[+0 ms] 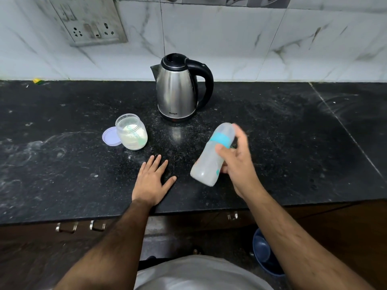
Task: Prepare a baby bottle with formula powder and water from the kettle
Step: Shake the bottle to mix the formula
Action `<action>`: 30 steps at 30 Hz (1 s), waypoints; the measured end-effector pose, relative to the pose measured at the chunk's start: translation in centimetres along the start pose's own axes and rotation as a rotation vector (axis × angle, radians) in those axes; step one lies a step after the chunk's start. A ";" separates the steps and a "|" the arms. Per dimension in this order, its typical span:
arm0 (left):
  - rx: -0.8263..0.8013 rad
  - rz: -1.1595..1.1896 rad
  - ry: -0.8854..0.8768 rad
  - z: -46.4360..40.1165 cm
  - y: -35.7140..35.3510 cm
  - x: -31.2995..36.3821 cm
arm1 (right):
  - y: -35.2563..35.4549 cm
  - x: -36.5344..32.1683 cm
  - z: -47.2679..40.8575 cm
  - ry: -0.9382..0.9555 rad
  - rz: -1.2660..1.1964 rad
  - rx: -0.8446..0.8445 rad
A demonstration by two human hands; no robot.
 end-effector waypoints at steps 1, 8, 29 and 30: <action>-0.003 -0.001 0.001 0.0 0.0 0.0 | -0.6 0.3 0.5 -0.022 0.054 -0.081; 0.006 0.004 -0.006 0.0 -0.1 0.0 | 0.9 -0.1 -0.4 0.008 -0.096 0.145; 0.004 0.006 -0.008 0.0 -0.1 0.0 | 1.0 0.1 -0.3 -0.033 -0.102 0.108; 0.004 0.007 -0.009 0.0 -0.1 0.1 | 0.9 0.2 -0.3 -0.047 -0.098 0.099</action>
Point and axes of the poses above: each hand's wrist, its own z-axis away from the middle knuckle, its own y-axis out of the back of the hand, x = y × z, the point moved 8 cm from there along -z, towards the middle knuckle, and after that the axes turned 5 degrees about x, right-handed, at the moved point
